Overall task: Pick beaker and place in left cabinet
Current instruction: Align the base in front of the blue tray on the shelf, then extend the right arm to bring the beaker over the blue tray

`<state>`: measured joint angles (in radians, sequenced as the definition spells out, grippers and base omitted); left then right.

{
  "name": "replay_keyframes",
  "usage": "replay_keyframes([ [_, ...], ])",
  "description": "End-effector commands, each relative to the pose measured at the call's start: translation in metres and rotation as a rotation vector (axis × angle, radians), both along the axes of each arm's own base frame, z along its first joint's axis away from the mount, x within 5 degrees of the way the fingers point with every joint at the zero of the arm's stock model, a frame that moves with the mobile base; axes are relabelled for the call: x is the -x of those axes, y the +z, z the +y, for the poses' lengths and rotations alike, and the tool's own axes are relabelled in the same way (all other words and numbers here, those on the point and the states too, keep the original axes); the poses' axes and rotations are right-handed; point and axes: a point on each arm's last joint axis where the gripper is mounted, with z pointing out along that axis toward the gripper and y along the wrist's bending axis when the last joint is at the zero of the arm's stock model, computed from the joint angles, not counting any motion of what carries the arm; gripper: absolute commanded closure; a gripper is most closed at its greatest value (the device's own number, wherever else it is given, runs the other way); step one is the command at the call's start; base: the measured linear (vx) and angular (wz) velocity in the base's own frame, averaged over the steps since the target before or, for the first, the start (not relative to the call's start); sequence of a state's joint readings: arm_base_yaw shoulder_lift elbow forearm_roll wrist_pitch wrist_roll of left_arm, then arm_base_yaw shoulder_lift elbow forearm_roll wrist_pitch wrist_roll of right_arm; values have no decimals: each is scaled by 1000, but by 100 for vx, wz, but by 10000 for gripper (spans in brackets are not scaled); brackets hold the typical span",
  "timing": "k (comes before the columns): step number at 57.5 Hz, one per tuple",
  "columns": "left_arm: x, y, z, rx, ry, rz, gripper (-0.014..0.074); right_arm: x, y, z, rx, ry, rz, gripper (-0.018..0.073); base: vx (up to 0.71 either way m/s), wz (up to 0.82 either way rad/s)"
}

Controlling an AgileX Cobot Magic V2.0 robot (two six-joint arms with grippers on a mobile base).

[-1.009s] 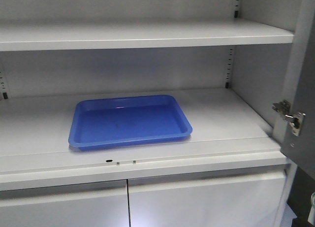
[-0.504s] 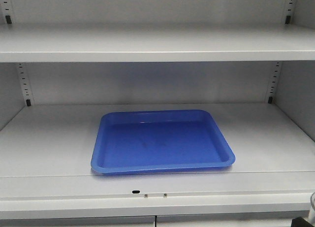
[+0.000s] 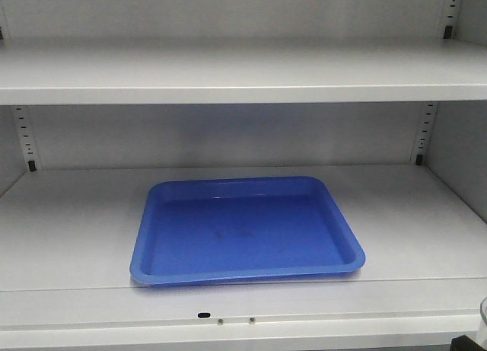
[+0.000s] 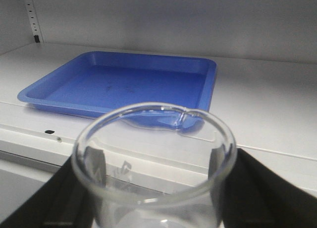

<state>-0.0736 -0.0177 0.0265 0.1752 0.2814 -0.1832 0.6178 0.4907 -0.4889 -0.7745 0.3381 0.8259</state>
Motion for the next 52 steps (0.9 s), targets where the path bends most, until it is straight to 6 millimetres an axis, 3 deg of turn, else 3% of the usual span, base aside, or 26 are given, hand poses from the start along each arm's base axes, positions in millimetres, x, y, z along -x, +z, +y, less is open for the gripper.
replay_keyframes([
  [1,0,12,-1,11,-14,-102,593,1,14,3,-12,36,-75,560,0,0],
  [19,0,12,-1,11,-14,-102,593,1,15,3,-11,41,-82,560,0,0],
  [30,0,12,-1,11,-14,-102,593,-9,16,15,142,105,-181,560,0,0],
  [42,0,12,-1,11,-14,-102,593,-58,11,60,251,220,-103,560,0,0],
  [52,0,12,-1,11,-14,-102,593,-111,23,98,267,236,-57,560,0,0],
])
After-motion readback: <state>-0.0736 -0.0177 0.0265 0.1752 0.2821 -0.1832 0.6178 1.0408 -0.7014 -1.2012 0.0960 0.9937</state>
